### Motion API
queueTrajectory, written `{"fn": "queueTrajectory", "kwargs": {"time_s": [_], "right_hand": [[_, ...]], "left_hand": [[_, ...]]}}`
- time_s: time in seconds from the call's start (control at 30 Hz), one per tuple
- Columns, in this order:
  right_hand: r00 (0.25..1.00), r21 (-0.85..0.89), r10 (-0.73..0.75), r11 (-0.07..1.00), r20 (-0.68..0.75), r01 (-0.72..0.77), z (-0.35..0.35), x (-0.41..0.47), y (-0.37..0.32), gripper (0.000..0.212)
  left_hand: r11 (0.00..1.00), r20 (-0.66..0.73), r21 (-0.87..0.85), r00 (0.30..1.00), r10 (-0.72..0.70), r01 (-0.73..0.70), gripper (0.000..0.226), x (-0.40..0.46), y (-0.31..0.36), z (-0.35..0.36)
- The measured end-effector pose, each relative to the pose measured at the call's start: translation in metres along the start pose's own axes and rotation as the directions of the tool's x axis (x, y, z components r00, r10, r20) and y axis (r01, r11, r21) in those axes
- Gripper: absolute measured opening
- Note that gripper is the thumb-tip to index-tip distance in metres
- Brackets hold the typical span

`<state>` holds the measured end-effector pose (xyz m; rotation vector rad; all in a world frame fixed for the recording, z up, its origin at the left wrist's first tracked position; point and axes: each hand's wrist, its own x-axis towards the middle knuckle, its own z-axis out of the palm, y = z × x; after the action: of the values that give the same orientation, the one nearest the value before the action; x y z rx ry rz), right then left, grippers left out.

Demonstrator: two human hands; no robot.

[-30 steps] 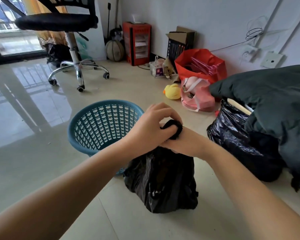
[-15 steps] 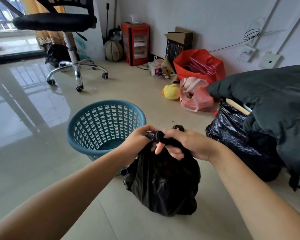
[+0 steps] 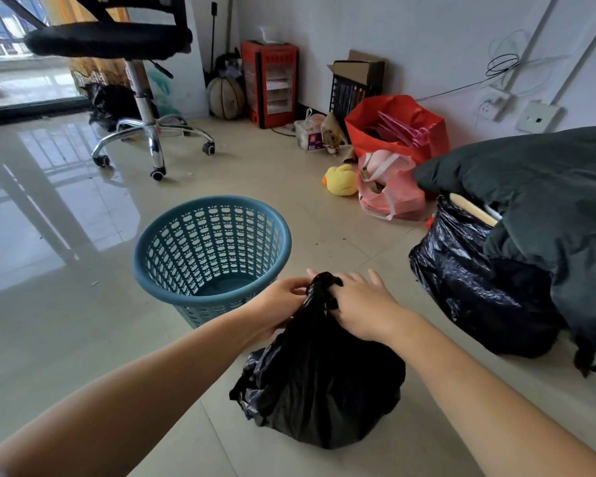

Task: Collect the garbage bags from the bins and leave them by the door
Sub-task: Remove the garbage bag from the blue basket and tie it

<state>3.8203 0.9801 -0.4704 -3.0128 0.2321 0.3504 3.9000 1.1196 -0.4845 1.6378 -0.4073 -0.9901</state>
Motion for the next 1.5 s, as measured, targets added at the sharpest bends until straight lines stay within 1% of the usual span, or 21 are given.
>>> {"fn": "queueTrajectory", "kwargs": {"time_s": [0.1, 0.2, 0.27, 0.33, 0.37, 0.4, 0.47, 0.53, 0.57, 0.63, 0.7, 0.9, 1.03, 1.07, 1.13, 1.17, 1.23, 1.3, 1.37, 1.43, 1.5], "right_hand": [[0.995, 0.047, -0.026, 0.999, 0.097, 0.022, 0.0, -0.001, -0.001, 0.059], [0.992, 0.191, -0.048, 0.981, 0.113, 0.026, -0.002, 0.0, 0.0, 0.044], [0.998, 0.457, -0.057, 0.889, 0.024, 0.039, -0.013, -0.004, 0.004, 0.036], [0.996, 0.694, 0.001, 0.717, -0.085, 0.058, -0.026, -0.009, 0.013, 0.027], [0.99, 0.731, 0.079, 0.682, -0.115, 0.03, -0.03, -0.01, 0.02, 0.031], [0.98, 0.73, 0.169, 0.682, -0.107, -0.038, -0.028, -0.011, 0.029, 0.036], [0.953, 0.71, 0.304, 0.669, 0.009, -0.22, -0.009, -0.014, 0.051, 0.04], [0.915, 0.693, 0.372, 0.619, 0.156, -0.37, 0.025, -0.018, 0.074, 0.044], [0.891, 0.669, 0.398, 0.604, 0.217, -0.433, 0.043, -0.023, 0.084, 0.047], [0.848, 0.593, 0.426, 0.61, 0.314, -0.526, 0.077, -0.033, 0.103, 0.053], [0.823, 0.544, 0.424, 0.617, 0.379, -0.568, 0.102, -0.042, 0.115, 0.053], [0.797, 0.48, 0.418, 0.641, 0.436, -0.599, 0.151, -0.058, 0.128, 0.045], [0.824, 0.546, 0.433, 0.617, 0.365, -0.566, 0.136, -0.048, 0.132, 0.044], [0.823, 0.617, 0.436, 0.549, 0.363, -0.563, 0.125, -0.044, 0.133, 0.039], [0.816, 0.809, 0.423, 0.262, 0.393, -0.526, 0.1, -0.035, 0.13, 0.023], [0.834, 0.871, 0.397, 0.146, 0.383, -0.469, 0.087, -0.03, 0.124, 0.017], [0.893, 0.932, 0.324, 0.074, 0.313, -0.354, 0.06, -0.017, 0.104, 0.014], [0.95, 0.966, 0.2, 0.041, 0.24, -0.253, 0.034, -0.005, 0.075, 0.019], [0.976, 0.974, 0.027, 0.059, 0.215, -0.217, 0.01, 0.0, 0.046, 0.019], [0.959, 0.967, -0.162, 0.146, 0.232, -0.209, -0.006, 0.001, 0.023, 0.023], [0.93, 0.944, -0.251, 0.26, 0.268, -0.202, -0.011, -0.003, 0.009, 0.021]], "left_hand": [[0.979, -0.145, 0.195, 0.986, 0.087, -0.058, 0.021, 0.005, -0.005, -0.001], [0.916, -0.202, 0.38, 0.955, 0.216, -0.127, 0.019, 0.007, -0.004, 0.001], [0.883, -0.273, 0.46, 0.931, 0.242, -0.094, 0.023, 0.012, -0.003, -0.004], [0.863, -0.271, 0.505, 0.951, 0.146, 0.012, 0.026, 0.017, -0.009, -0.013], [0.849, -0.257, 0.523, 0.964, 0.074, 0.074, 0.028, 0.017, -0.015, -0.018], [0.812, -0.254, 0.57, 0.967, 0.03, 0.124, 0.03, 0.016, -0.022, -0.023], [0.65, -0.285, 0.727, 0.959, -0.009, 0.222, 0.033, 0.01, -0.042, -0.035], [0.492, -0.321, 0.805, 0.941, -0.109, 0.332, 0.032, -0.001, -0.063, -0.05], [0.447, -0.336, 0.811, 0.926, -0.17, 0.376, 0.029, -0.008, -0.073, -0.06], [0.417, -0.387, 0.782, 0.885, -0.259, 0.464, 0.02, -0.02, -0.086, -0.078], [0.397, -0.426, 0.762, 0.858, -0.288, 0.512, 0.02, -0.025, -0.094, -0.092], [0.343, -0.453, 0.768, 0.838, -0.304, 0.54, 0.025, -0.029, -0.11, -0.109], [0.22, -0.436, 0.871, 0.897, -0.07, 0.44, 0.021, -0.026, -0.107, -0.104], [0.208, -0.413, 0.889, 0.91, -0.018, 0.408, 0.022, -0.025, -0.105, -0.103], [0.216, -0.33, 0.925, 0.943, 0.047, 0.313, 0.023, -0.026, -0.098, -0.095], [0.227, -0.258, 0.945, 0.963, 0.084, 0.234, 0.021, -0.027, -0.091, -0.087], [0.276, -0.089, 0.961, 0.973, 0.211, 0.027, 0.017, -0.026, -0.07, -0.063], [0.421, 0.014, 0.89, 0.933, 0.36, -0.176, 0.017, -0.024, -0.043, -0.031], [0.527, 0.02, 0.799, 0.889, 0.457, -0.289, 0.029, -0.018, -0.019, -0.004], [0.535, -0.006, 0.79, 0.868, 0.497, -0.3, 0.048, -0.012, -0.002, 0.011], [0.534, -0.027, 0.797, 0.867, 0.498, -0.282, 0.063, -0.003, 0.004, 0.01]]}}
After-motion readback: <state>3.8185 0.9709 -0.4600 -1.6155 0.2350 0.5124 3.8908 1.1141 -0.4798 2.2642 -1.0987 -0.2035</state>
